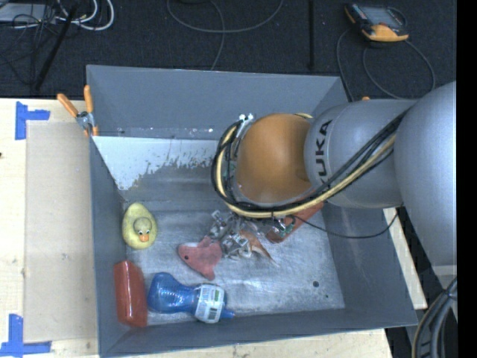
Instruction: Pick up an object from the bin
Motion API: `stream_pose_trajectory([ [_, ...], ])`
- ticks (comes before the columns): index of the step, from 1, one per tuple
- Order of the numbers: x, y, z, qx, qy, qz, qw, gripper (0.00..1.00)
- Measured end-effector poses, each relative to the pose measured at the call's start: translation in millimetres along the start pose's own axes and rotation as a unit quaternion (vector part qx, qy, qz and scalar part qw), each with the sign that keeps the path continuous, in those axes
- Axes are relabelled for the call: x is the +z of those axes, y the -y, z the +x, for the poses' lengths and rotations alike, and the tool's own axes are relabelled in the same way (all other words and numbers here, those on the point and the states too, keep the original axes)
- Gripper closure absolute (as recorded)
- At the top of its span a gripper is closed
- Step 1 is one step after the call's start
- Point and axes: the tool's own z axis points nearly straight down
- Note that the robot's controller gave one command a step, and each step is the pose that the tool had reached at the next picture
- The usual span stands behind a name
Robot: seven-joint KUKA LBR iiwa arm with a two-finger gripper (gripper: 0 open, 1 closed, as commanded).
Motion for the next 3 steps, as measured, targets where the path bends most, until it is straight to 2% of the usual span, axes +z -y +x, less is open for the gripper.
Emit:
stream_pose_trajectory([
  [1, 0, 0, 0.0, 0.001, 0.0, 0.0, 1.0, 1.0],
  [2, -42, 8, -8.8, 0.005, -0.0074, -0.003, 1.0, 1.0],
  [3, -108, 4, 12.4, 0.006, -0.0084, -0.003, 0.9999, 1.0],
])
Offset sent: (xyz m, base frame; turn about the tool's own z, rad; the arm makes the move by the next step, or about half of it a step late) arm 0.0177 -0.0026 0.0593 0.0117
